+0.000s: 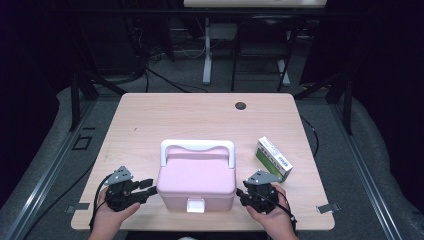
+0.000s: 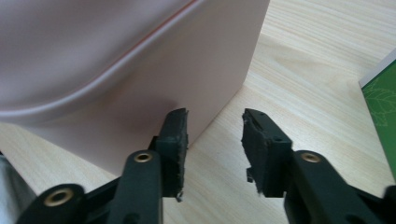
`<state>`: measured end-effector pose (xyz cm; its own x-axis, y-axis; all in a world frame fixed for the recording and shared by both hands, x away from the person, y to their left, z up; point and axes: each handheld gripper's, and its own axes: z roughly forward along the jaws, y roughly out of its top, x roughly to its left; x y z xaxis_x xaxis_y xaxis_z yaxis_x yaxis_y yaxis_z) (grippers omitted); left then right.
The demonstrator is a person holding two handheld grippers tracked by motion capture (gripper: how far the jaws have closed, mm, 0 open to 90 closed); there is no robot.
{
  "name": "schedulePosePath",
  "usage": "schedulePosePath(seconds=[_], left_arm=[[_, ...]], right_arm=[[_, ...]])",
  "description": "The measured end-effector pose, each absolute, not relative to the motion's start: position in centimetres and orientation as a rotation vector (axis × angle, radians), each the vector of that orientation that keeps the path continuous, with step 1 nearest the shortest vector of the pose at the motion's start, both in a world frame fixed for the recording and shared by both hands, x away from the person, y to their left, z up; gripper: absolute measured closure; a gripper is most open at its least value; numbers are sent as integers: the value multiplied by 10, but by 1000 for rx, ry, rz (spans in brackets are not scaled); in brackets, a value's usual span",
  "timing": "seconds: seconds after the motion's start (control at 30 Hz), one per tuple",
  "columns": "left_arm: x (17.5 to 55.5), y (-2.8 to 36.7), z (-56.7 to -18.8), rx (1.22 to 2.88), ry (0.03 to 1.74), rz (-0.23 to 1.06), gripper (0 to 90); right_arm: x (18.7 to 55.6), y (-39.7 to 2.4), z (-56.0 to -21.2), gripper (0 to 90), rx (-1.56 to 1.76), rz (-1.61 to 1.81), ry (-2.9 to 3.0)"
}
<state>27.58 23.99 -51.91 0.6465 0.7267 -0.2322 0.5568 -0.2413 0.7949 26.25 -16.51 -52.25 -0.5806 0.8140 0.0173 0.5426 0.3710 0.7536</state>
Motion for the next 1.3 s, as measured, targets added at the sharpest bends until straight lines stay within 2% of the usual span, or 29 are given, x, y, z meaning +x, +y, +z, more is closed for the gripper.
schedulePosePath(seconds=[0.1,0.27,0.83,1.3], left_arm=[[278,245,-514,1930,1019,209,526],[283,252,-502,1916,1015,182,454],[307,240,-450,1979,942,166,449],[329,223,-426,1992,928,181,422]], right_arm=[[264,-168,-516,524,1183,1049,2296],[268,-170,-503,492,1173,1052,2321],[288,-175,-443,481,1154,1151,2315],[312,-152,-420,481,1139,1226,2310]])
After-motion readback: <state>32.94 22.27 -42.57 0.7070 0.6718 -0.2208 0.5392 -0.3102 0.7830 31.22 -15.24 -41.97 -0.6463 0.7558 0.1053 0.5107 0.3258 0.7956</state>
